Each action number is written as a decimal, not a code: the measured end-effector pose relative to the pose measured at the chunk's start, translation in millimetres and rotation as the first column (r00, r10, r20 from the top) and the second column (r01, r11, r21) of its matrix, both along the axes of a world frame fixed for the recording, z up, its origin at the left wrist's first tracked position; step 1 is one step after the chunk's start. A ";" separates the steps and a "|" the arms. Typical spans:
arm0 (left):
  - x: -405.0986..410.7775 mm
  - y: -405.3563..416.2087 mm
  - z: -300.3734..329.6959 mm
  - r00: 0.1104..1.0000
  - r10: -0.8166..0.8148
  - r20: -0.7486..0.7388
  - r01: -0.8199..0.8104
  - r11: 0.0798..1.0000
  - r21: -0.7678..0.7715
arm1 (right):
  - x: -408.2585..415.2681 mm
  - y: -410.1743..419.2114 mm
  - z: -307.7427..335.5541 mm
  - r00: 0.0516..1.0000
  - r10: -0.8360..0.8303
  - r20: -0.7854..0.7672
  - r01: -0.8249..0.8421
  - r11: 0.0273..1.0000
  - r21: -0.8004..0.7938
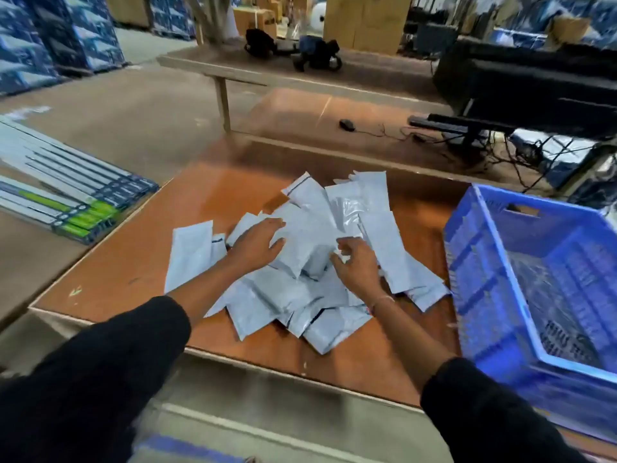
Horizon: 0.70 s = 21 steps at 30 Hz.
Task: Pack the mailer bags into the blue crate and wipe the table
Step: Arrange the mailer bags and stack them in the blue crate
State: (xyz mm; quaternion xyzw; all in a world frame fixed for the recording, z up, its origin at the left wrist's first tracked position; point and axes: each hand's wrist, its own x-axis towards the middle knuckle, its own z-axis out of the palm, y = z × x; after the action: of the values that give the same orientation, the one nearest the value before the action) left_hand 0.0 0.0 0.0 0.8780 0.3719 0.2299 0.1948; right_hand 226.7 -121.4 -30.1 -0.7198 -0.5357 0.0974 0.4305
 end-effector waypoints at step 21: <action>17.8 111.0 -2.2 0.951 -0.305 -0.047 0.307 0.951 0.032 | -4.3 44.9 12.0 0.920 -0.231 -0.317 0.221 0.973 -0.066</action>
State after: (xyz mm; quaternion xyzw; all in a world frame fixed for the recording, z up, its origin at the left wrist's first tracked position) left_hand 17.8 111.0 -2.2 0.9332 0.2308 0.1858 0.2034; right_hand 222.4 -76.5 -18.1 -0.7572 -0.3700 0.1712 0.5103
